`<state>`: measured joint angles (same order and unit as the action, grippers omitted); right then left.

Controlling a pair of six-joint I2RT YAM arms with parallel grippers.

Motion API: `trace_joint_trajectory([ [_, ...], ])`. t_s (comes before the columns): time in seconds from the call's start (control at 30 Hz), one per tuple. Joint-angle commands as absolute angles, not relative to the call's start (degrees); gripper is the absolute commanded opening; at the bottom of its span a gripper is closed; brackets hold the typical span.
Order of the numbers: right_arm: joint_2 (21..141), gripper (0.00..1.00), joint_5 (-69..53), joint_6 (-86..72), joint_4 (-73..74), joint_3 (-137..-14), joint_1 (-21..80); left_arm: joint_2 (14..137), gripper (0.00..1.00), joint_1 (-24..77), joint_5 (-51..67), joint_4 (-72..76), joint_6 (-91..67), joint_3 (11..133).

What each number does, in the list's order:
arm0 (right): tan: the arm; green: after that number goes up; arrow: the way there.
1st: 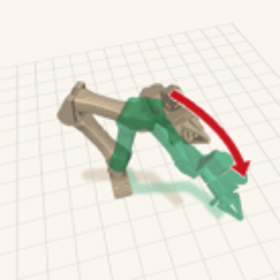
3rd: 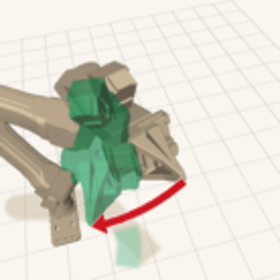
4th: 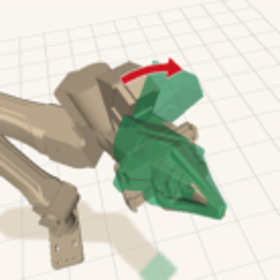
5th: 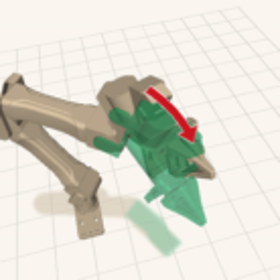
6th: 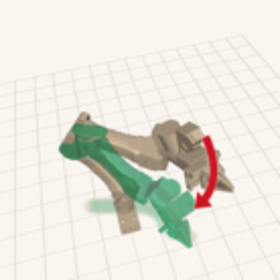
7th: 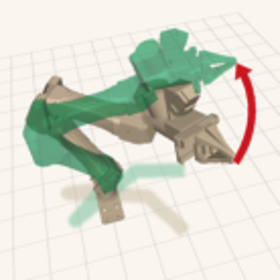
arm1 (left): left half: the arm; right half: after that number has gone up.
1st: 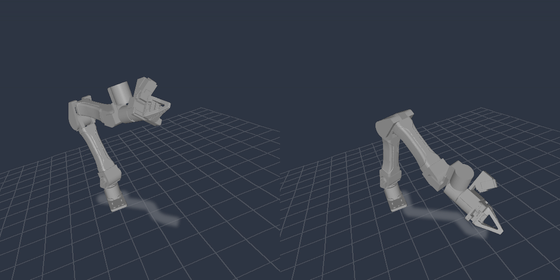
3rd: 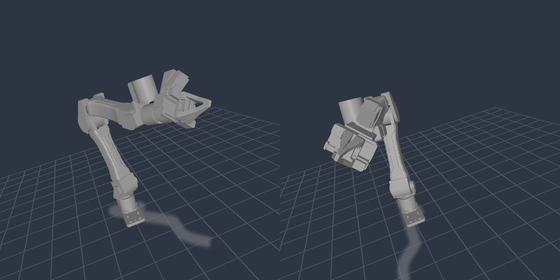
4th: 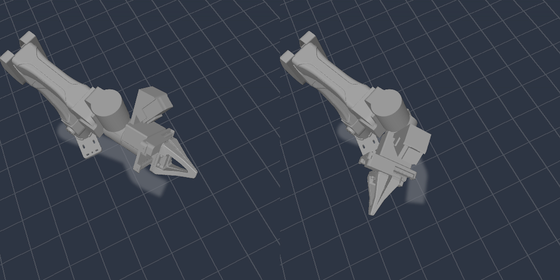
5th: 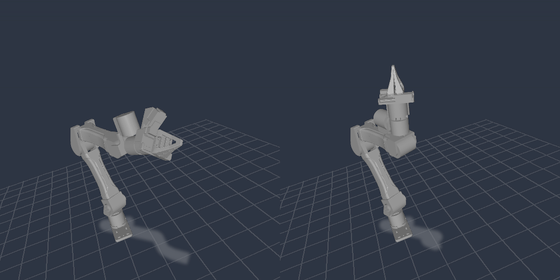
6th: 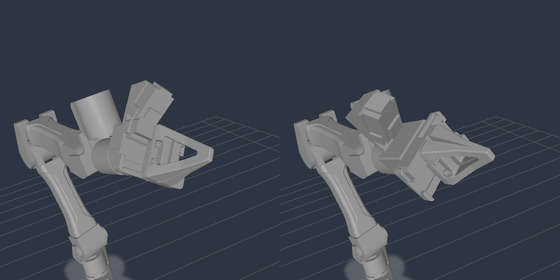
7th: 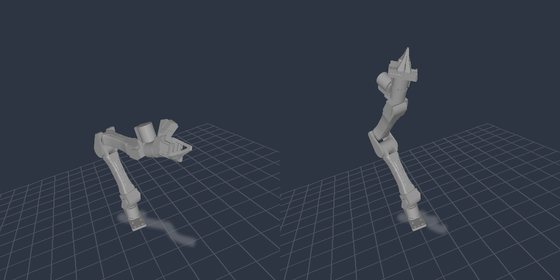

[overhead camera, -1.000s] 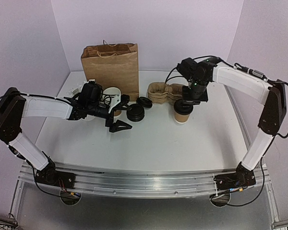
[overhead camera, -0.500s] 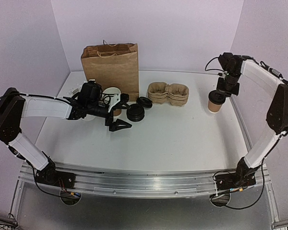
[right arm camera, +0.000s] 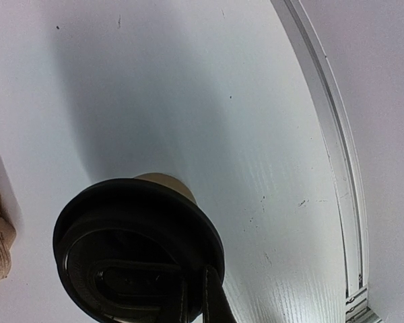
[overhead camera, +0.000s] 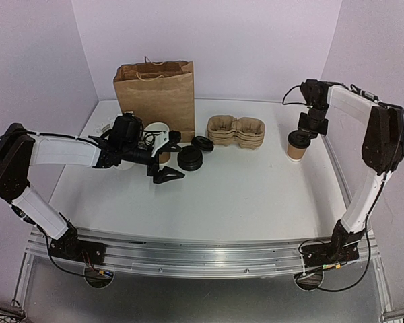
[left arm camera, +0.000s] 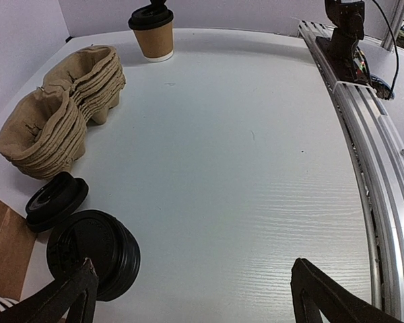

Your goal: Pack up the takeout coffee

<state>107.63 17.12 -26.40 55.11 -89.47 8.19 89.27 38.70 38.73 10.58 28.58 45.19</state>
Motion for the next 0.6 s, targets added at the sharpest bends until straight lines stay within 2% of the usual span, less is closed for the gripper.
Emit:
trace_joint_trajectory([
  [0.0, 107.46, 0.2, 16.83, -26.92, 54.76, -90.82, 8.36, 87.42, 1.0, 38.13, 38.08, 12.42, 28.48, 45.54],
  [0.03, 107.28, 0.27, 16.99, -26.91, 54.76, -90.91, 8.34, 87.51, 1.0, 38.0, 38.08, 12.4, 28.48, 45.67],
  [0.1, 106.81, 0.33, 17.18, -26.69, 54.77, -91.28, 8.39, 87.69, 1.0, 37.78, 38.04, 12.46, 28.49, 45.9],
  [0.37, 104.86, 0.41, 16.98, -25.31, 56.11, -96.42, 8.43, 87.14, 0.99, 36.94, 37.62, 11.89, 28.32, 48.55],
  [0.5, 103.73, 0.59, 12.33, -25.27, 56.12, -99.94, 8.91, 85.73, 0.99, 36.18, 37.79, 8.6, 29.45, 53.9],
  [0.57, 103.53, 0.64, 10.99, -24.89, 56.11, -102.55, 9.98, 85.14, 0.99, 35.73, 38.54, 5.72, 30.3, 56.63],
])
